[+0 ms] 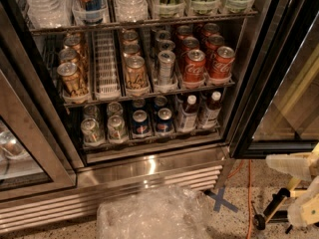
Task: Pick orange can from middle shelf of fridge
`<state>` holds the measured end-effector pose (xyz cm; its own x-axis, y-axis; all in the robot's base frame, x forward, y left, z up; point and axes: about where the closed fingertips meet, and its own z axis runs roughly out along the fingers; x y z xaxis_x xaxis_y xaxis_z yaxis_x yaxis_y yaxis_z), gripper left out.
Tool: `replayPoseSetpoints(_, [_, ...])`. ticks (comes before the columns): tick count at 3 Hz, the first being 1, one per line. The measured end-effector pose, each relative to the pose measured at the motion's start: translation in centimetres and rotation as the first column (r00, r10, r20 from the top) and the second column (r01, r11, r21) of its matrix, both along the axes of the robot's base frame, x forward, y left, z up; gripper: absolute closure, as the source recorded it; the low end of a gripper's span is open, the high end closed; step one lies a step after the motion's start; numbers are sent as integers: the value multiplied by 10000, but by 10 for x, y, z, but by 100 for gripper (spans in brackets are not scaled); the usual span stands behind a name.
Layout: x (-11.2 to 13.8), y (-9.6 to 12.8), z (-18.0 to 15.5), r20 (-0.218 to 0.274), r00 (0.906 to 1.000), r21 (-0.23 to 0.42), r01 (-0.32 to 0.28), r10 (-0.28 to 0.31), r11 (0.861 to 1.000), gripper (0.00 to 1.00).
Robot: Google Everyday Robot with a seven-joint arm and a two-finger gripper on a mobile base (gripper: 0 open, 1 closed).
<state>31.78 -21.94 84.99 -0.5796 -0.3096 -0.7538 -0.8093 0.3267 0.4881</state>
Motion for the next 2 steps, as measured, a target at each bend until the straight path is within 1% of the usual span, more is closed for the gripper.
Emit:
replayPoseSetpoints(1, [0, 0, 0, 2, 10000, -1, -9, 9, 10000, 0])
replayPoseSetpoints(2, [2, 0, -8, 113, 9985, -443, 534, -530, 9976, 0])
